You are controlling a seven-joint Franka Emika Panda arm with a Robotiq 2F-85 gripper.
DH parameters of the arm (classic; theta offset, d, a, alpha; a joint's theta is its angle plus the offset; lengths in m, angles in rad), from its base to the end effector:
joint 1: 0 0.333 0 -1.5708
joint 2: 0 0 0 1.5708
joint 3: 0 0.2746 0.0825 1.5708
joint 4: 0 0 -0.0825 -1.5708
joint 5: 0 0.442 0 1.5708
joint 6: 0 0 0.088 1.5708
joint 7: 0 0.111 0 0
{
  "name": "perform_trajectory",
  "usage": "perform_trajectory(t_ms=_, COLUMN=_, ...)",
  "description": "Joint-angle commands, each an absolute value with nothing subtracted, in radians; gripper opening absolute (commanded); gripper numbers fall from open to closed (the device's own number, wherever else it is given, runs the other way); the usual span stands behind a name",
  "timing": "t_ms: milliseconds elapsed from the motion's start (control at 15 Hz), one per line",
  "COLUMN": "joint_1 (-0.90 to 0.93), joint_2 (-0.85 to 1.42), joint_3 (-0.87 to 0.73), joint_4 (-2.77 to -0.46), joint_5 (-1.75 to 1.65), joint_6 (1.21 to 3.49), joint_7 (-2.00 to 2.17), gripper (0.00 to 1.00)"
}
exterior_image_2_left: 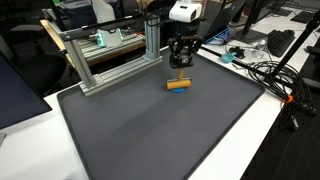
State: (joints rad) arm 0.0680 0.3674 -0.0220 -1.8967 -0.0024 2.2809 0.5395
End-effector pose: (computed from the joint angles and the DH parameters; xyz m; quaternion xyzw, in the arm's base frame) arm 0.6575 0.0304 0.2312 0.9700 -0.2427 0.0095 0.0022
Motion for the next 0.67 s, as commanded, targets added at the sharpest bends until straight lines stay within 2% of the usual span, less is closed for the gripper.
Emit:
perform_trajectory(t_ms=0, joint_1=0.056, joint_2=0.441, joint_3=-0.011, joint_4=-1.862, joint_5=0.07, joint_6=2.267, joint_7=0.472, gripper=0.22)
perform_trajectory(t_ms=600, joint_1=0.053, joint_2=0.478, joint_3=-0.01, joint_4=-1.799, joint_5=0.087, joint_6=2.171, joint_7=0.428, gripper=0.22)
